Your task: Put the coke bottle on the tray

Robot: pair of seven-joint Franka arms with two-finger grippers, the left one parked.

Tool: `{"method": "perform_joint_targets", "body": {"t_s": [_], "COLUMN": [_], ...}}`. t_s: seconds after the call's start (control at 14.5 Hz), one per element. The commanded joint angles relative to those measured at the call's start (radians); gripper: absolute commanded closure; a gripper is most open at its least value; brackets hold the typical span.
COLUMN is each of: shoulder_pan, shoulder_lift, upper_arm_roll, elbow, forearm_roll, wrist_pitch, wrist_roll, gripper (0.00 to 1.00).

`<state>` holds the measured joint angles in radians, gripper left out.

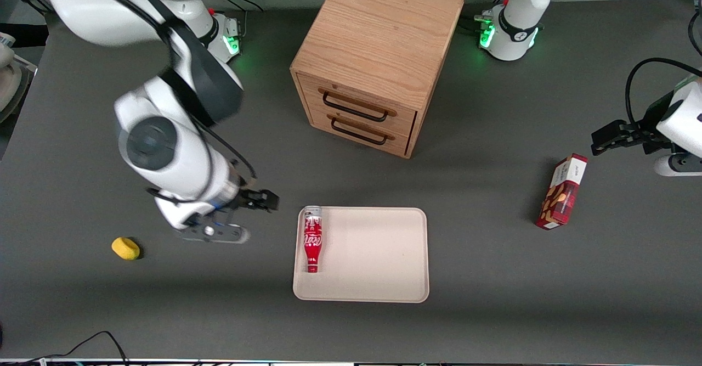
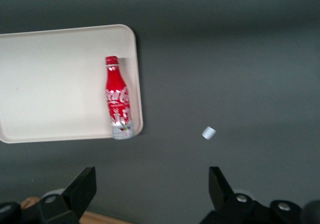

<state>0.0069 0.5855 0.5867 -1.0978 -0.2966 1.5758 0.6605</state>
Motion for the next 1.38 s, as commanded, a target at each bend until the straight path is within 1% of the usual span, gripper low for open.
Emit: {"method": "perform_joint_targets", "body": {"t_s": [0.0,0.14,0.28,0.34,0.41,0.62,0.97,1.1,1.31], "shoulder_pan": [-0.031,-0.028,-0.028,-0.025,-0.024,-0.021,-0.019,-0.019,-0.019], "shoulder_lift": [-0.171,-0.283,-0.372,-0.412,-0.462,-0.614,-0.852,-0.892,-0.889], "upper_arm_roll": [-0.074,-0.177,-0.289,-0.348,-0.391,-0.455,-0.481,-0.490,-0.499], "elbow": [-0.037,-0.042,-0.047,-0.060,-0.106,-0.317,-0.689,-0.752,-0.748], "forearm_roll": [0.089,0.178,0.284,0.325,0.350,0.359,0.361,0.361,0.359], "wrist_pitch": [-0.162,-0.279,-0.406,-0.451,-0.456,-0.380,-0.177,-0.139,-0.134], "wrist_roll": [-0.001,-0.015,-0.039,-0.053,-0.076,-0.128,-0.150,-0.151,-0.154], "gripper": [0.00,0.00,0.00,0.00,0.00,0.00,0.00,0.00,0.00]}}
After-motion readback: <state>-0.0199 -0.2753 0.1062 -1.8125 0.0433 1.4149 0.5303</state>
